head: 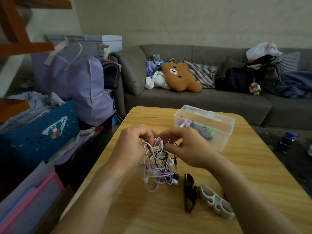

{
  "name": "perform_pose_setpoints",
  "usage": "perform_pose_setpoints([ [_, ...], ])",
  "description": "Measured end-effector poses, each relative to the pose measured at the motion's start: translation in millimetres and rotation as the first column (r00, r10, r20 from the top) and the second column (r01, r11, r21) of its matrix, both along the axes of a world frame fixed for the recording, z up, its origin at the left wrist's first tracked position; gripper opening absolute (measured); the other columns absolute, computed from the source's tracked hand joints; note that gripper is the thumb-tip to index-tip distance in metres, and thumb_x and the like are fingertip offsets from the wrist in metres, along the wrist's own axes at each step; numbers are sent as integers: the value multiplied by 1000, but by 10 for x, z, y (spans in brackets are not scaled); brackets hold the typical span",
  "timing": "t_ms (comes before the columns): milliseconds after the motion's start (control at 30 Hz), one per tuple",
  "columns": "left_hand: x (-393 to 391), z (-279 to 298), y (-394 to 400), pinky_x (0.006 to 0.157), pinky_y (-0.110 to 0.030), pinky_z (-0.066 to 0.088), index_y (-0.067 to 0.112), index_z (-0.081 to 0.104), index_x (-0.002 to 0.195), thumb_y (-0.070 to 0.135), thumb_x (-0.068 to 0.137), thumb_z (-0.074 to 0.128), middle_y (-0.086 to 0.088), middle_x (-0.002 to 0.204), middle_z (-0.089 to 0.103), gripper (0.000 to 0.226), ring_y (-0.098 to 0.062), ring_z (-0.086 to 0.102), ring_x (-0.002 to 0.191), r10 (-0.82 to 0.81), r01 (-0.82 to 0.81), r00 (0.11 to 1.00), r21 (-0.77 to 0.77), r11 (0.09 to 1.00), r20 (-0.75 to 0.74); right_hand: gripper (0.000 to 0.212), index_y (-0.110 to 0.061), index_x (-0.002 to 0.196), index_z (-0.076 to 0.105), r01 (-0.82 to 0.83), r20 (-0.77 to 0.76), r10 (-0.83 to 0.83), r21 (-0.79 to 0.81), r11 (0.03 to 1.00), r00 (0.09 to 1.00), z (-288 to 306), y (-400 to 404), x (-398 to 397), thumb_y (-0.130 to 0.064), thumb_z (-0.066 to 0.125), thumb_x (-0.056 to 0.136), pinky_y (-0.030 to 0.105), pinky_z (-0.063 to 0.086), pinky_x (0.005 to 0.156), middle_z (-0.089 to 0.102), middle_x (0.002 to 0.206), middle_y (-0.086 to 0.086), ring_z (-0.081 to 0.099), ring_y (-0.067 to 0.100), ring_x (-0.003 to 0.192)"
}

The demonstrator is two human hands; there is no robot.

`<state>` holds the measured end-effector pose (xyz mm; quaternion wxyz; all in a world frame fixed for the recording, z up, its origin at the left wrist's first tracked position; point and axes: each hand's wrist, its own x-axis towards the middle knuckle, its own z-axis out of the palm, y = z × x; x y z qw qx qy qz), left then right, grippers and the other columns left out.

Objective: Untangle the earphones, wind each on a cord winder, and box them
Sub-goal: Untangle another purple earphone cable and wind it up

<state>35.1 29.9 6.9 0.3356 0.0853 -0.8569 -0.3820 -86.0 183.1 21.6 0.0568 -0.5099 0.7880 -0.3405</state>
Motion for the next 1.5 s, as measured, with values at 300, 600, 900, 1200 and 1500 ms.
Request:
perform_pose_setpoints([
  [300,-30,2,51,73,-20,57,11,60,61,-19,74,73,-1,104,74,36,-8,73,91,-90,83,996,294,952,9,17,-26,95,73,160,59,-158,-35,986,986,-25,-30,37,-40,76,85,12,53,66,71,81,-14,65,-4,74],
  [600,-35,12,94,74,-27,60,8,60,63,-15,75,74,-6,105,75,29,-21,75,89,-144,150,988,418,896,-48,20,-33,95,72,93,-141,-109,-116,989,984,39,32,57,-22,81,80,14,44,62,60,95,-16,59,2,82],
  [900,-35,15,37,75,-32,61,7,57,66,-10,77,74,-9,101,76,27,-25,75,91,-87,108,994,519,848,-63,23,-33,90,63,91,-65,-93,-31,995,994,-47,-22,51,-25,81,80,14,45,66,61,94,-17,60,1,87],
  [1200,-25,28,21,80,-33,60,9,53,69,-5,85,69,-7,101,77,27,-23,74,96,-8,61,996,583,810,-94,18,-12,115,60,71,736,50,-132,989,675,-70,-19,63,-20,49,103,38,55,80,77,100,6,73,21,92],
  [1500,-54,0,4,93,-43,55,11,52,69,-7,86,67,-14,101,76,30,-29,73,100,8,66,994,675,735,-106,34,-9,124,59,-10,742,75,-92,996,667,-183,4,-6,5,61,93,46,57,92,76,107,8,72,28,101],
])
